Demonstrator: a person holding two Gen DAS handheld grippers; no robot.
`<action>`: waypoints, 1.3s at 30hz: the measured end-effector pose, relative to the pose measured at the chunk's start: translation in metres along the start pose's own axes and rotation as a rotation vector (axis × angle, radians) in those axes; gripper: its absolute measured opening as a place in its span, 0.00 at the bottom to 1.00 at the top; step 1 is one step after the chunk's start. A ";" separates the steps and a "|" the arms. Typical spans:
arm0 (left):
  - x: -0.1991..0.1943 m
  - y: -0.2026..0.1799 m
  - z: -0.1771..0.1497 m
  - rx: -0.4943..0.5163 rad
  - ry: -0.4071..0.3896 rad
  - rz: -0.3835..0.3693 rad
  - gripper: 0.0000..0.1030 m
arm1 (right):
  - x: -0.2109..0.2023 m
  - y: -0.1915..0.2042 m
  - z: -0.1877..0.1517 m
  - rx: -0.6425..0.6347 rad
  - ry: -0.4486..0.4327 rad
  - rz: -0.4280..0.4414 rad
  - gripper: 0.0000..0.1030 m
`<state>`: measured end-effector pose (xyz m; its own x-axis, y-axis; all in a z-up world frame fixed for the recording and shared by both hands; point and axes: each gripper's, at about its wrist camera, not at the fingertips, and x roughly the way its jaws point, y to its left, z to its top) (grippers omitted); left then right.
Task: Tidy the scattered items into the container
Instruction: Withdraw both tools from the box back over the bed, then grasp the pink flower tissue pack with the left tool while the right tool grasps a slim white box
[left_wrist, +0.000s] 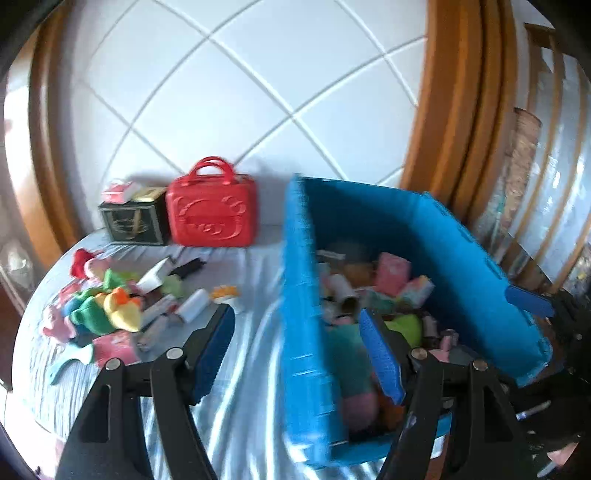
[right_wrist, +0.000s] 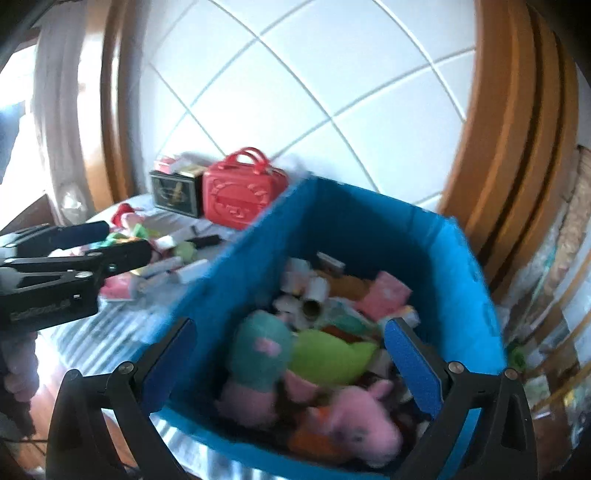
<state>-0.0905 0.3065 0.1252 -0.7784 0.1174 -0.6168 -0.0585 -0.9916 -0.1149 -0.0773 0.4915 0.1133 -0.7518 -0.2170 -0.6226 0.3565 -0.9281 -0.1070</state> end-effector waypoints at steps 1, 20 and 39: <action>-0.001 0.014 -0.002 -0.008 0.005 0.003 0.67 | 0.002 0.015 0.003 -0.004 -0.005 0.016 1.00; -0.004 0.360 -0.079 -0.120 0.073 0.333 0.67 | 0.111 0.249 0.037 0.098 0.083 0.206 1.00; 0.151 0.394 -0.136 -0.230 0.300 0.325 0.67 | 0.297 0.252 -0.007 0.132 0.347 0.199 1.00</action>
<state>-0.1462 -0.0590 -0.1192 -0.5173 -0.1522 -0.8421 0.3233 -0.9459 -0.0276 -0.2072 0.1950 -0.1037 -0.4363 -0.3020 -0.8476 0.3843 -0.9143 0.1279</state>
